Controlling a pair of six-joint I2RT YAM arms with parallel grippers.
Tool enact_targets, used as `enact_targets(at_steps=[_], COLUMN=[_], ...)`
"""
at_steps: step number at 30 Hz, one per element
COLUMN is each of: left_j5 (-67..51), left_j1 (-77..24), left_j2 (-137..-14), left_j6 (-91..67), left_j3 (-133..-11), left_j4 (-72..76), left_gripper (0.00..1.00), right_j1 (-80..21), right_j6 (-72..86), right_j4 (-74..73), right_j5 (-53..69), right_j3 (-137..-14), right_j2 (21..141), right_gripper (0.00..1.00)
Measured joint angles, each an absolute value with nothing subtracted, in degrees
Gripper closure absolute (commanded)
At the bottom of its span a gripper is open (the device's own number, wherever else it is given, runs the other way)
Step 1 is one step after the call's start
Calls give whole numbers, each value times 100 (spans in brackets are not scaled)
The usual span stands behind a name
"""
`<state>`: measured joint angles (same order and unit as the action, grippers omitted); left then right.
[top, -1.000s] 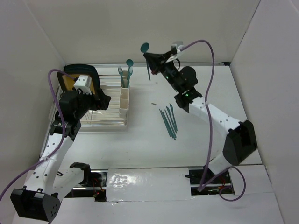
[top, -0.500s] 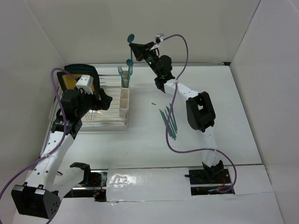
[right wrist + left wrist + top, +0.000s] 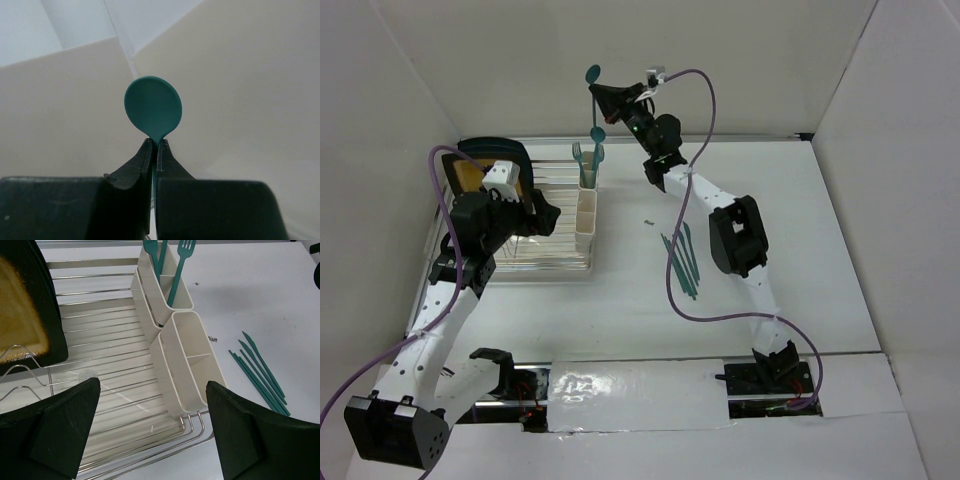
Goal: Sort the eating utensils into containers
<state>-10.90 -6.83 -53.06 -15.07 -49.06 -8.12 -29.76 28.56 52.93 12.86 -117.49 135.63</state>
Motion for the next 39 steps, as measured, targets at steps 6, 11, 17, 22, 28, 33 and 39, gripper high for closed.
enact_targets(at_steps=[6, 11, 17, 22, 28, 33, 39], left_j5=[-1087, -1085, -1083, -1083, -1083, -1083, -1083], left_j1=[-683, -683, -683, -683, -683, -683, -683], left_j2=[-5304, -5304, -5304, -5299, -5288, -5253, -5247], left_j6=[-1496, -1492, -1490, -1490, -1490, -1492, -1492], left_j3=[-4906, -4906, -4906, -4906, -4906, -4906, -4906], left_j4=[-812, -812, -812, -810, -812, -810, -810], left_gripper=[0, 0, 0, 0, 0, 0, 0], right_j1=[-3050, -3061, -3087, -3199, -3288, -3291, -3319], right_j6=[2707, 2700, 2676, 2523, 2427, 2388, 2287], right_j4=[5304, 5275, 5247, 5310, 5319, 5400, 5391], right_j5=[1291, 1339, 1347, 1304, 1286, 1264, 1299], right_j3=[-12062, -12232, -12195, -11939, -11636, -11244, -10914], right_j2=[13729, 14062, 14247, 14245, 14245, 14044, 13769], right_gripper=[100, 100, 100, 93, 87, 59, 45])
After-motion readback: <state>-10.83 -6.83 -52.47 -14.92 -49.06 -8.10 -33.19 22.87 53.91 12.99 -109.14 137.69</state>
